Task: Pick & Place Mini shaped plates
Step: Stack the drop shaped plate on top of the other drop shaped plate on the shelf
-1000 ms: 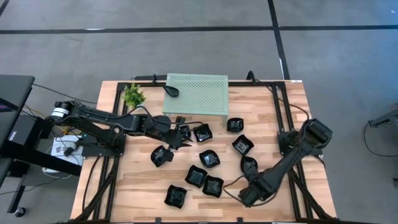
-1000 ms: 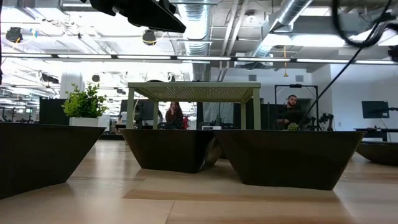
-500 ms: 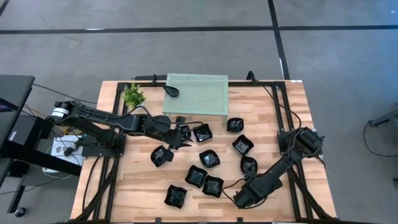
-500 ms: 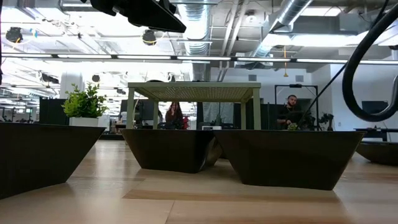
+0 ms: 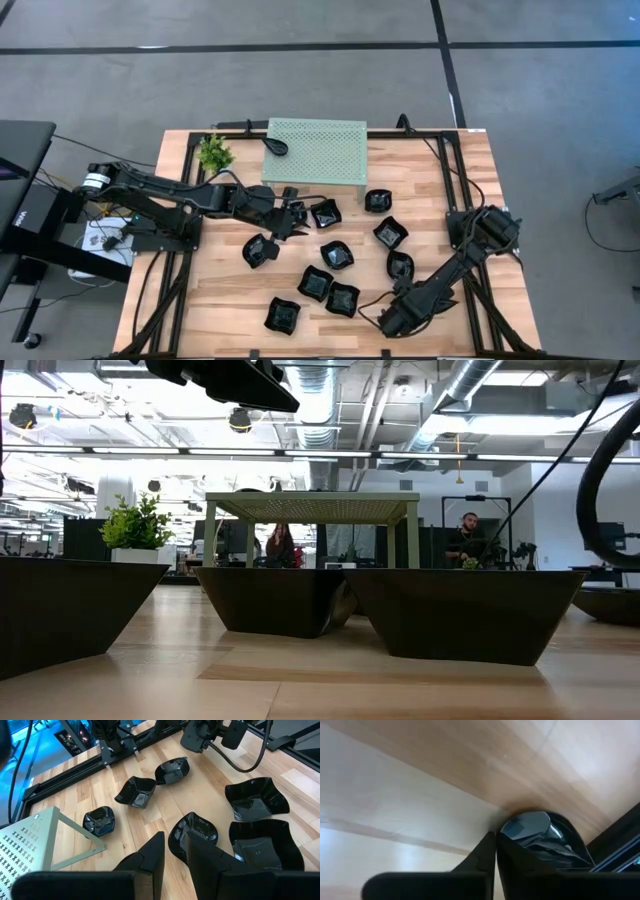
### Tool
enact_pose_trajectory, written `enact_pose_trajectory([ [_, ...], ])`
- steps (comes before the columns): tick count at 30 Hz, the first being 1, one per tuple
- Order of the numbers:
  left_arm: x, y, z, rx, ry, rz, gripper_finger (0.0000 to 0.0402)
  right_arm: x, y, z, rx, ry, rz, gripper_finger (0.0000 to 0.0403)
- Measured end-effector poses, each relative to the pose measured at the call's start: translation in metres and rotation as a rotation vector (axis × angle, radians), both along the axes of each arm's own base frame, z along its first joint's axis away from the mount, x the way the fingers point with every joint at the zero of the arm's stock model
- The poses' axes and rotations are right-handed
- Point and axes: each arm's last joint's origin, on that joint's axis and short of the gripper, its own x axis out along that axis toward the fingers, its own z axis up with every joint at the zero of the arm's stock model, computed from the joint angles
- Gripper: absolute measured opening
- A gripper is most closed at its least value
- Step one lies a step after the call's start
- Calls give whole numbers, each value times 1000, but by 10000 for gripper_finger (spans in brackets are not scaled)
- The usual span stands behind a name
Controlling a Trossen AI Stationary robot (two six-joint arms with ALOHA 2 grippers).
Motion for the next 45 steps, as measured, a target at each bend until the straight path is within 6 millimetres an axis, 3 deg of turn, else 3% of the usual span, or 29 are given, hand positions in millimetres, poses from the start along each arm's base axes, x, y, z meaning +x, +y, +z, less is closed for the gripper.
enact_pose_trajectory([
  [4,0,0,0,0,-1,0,79,4,5,7,29,-22,60,3],
  [9,0,0,0,0,-2,0,79,21,18,38,69,-151,227,2],
  [14,0,0,1,-6,-7,-10,79,35,34,67,-18,-462,762,3],
  [18,-1,-5,1,-57,-4,-172,79,43,36,78,-121,-543,1154,1],
  [22,-4,-14,2,-84,-22,-402,77,51,28,80,-152,-501,1413,1],
  [28,9,-33,-18,-56,1,-497,64,71,6,80,-140,-426,1607,1],
  [35,38,-47,-54,-7,-21,-457,62,98,-24,80,-117,-380,1786,1],
  [45,54,-50,-83,18,-1,-408,109,126,-41,83,-144,-417,2089,0],
])
